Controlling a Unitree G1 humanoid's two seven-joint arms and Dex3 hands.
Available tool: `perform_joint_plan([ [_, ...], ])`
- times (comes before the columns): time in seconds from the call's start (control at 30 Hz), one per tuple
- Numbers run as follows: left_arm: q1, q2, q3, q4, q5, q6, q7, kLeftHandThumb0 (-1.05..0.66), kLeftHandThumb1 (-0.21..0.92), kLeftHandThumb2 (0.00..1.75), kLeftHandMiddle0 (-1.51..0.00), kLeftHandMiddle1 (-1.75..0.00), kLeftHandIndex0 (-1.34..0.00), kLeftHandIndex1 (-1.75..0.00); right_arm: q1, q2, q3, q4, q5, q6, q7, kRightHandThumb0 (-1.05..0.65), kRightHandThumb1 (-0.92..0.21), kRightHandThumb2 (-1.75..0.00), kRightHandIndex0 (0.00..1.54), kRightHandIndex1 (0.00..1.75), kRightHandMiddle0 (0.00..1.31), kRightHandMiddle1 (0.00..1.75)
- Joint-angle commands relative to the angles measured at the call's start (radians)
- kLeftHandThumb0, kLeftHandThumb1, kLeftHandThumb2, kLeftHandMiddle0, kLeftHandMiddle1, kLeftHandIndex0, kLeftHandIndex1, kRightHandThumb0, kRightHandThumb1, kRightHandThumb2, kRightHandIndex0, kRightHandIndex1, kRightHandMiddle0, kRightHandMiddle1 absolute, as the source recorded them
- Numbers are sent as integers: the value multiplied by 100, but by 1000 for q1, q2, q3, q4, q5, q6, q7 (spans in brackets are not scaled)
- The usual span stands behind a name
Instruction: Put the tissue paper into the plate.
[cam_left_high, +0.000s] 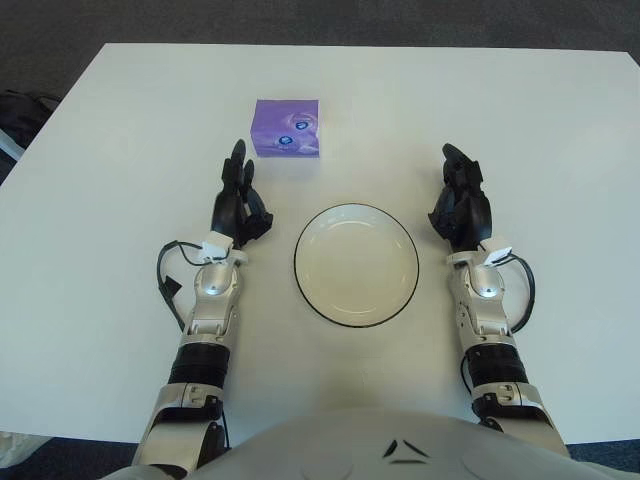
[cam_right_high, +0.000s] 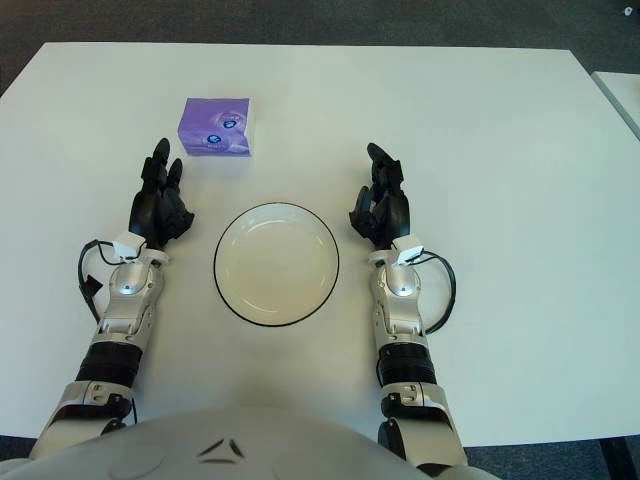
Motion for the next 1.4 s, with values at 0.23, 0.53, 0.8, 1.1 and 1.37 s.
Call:
perform_joint_plan([
  [0.23, 95, -6, -3, 27, 14, 9, 12, -86, 92, 112, -24, -2, 0, -33, 88, 4, 4, 54, -6, 64, -8, -58, -92, -86, 20, 0, 0, 54],
  [0.53, 111, 8, 8, -6, 7, -20, 5, -86, 92, 112, -25, -2, 0, -34, 89, 7, 8, 55, -3, 59, -8, -57, -92, -87, 20, 0, 0, 55],
  [0.8, 152, 56, 50, -247, 14, 80, 4, -87, 92, 112, -22, 0, 0, -29, 86, 10, 11, 62, 2, 57, -3, -57, -92, -88, 21, 1, 0, 56],
  [1.1, 132, 170, 85, -377, 344, 11, 185, -87, 92, 109, -7, 0, 0, -4, 75, 14, 13, 82, -5, 49, -10, -57, -92, -88, 21, 1, 0, 56],
  [1.37, 50, 288, 156, -313, 461, -71, 312, -86, 92, 105, -5, 0, 0, 0, 67, 16, 14, 97, -11, 40, -16, -57, -92, -88, 21, 0, 0, 55],
])
